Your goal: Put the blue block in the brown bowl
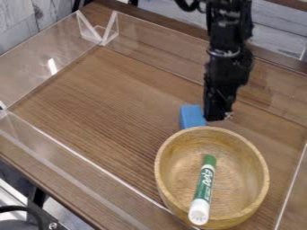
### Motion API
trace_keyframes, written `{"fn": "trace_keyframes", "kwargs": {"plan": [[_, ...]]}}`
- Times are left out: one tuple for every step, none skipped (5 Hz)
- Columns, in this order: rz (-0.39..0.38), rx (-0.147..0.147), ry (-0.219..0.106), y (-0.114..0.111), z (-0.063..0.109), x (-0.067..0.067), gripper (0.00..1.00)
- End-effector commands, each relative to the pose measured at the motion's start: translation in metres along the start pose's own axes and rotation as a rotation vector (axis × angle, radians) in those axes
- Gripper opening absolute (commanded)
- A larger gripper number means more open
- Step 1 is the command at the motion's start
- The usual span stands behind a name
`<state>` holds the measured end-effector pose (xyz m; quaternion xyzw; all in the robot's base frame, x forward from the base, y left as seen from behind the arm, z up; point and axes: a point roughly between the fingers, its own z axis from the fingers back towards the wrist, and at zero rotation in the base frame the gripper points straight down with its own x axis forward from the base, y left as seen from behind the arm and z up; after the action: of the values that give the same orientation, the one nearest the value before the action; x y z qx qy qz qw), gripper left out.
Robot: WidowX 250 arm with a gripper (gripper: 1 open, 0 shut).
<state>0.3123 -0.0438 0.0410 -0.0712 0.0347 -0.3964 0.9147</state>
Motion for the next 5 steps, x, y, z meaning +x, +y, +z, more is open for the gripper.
{"fn": "trace_keyframes", "kwargs": {"plan": [[0.057,0.058,-0.066,-0.005,0.029,-0.001,0.0],[0.085,0.07,-0.084,-0.012,0.031,-0.004,0.0],[0.105,0.077,-0.102,-0.018,0.032,-0.006,0.0],[0.119,0.084,-0.122,-0.023,0.032,-0.008,0.0],[0.127,0.087,-0.136,-0.028,0.032,-0.011,0.0]]}}
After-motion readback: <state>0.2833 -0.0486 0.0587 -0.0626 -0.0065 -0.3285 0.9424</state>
